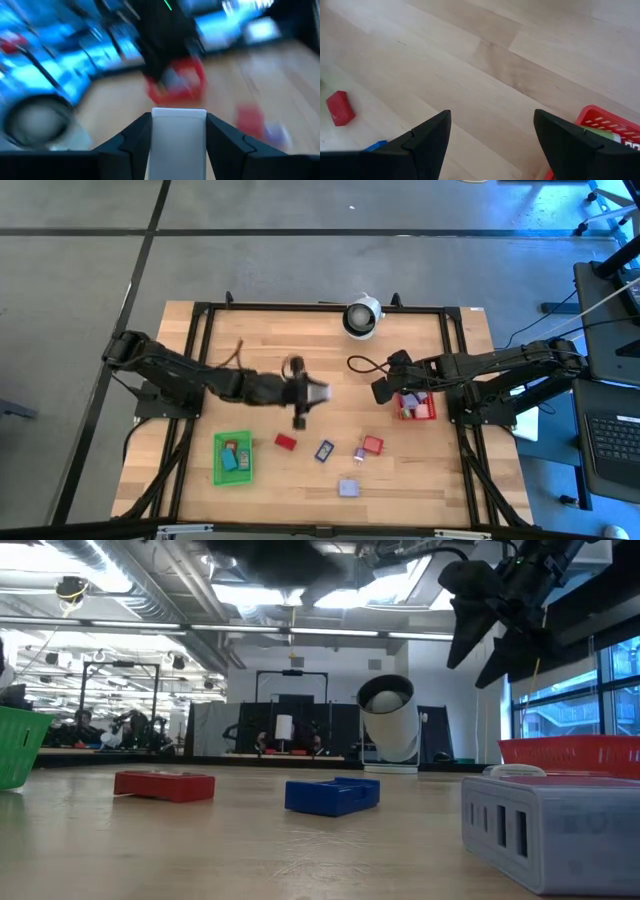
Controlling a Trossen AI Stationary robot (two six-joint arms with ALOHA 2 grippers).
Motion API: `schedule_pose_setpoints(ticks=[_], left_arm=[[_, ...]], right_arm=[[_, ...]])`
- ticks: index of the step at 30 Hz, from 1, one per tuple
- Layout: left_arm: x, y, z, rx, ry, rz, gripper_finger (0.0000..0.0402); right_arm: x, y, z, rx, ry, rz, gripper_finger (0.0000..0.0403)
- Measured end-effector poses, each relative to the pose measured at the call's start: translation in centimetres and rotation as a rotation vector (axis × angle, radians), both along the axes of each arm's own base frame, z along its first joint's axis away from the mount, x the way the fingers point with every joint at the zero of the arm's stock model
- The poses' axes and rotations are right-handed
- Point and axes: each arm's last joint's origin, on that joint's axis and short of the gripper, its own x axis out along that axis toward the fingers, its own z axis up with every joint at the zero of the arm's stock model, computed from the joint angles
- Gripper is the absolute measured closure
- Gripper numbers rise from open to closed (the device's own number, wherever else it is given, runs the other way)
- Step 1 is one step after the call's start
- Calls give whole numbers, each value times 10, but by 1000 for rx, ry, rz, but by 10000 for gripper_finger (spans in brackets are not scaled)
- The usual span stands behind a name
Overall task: Pick & Place Office items
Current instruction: Put the white digital clock into the green bin
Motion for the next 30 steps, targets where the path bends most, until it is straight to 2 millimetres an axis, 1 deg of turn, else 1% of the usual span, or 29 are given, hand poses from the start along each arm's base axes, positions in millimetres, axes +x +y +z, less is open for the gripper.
schedule_pose_setpoints(ticks=[2,5,7,9,14,17,21,23,26,30], left_arm=[[4,10,14,-19,-137,32,248],[6,19,26,22,-247,53,248],[7,22,28,63,-261,56,246],[7,23,28,61,-275,77,245],[7,31,36,-3,-376,129,249],[6,33,45,-55,-478,136,247],[5,33,51,-128,-557,139,245],[5,33,50,-183,-562,142,247],[6,33,42,-335,-523,168,247],[7,32,22,-558,-375,239,243]], right_arm=[[0,0,0,0,-3,0,117],[0,0,0,-12,-7,-6,117],[1,0,1,-15,-12,-8,117],[1,-1,1,-25,-18,-14,117],[2,-1,1,-43,-24,-19,117],[2,-1,2,-64,-22,-8,117],[2,-2,2,-81,-26,-10,117],[2,-2,2,-94,-29,-16,117],[3,-2,3,-110,-33,-7,117],[4,-2,3,-127,-33,20,117]])
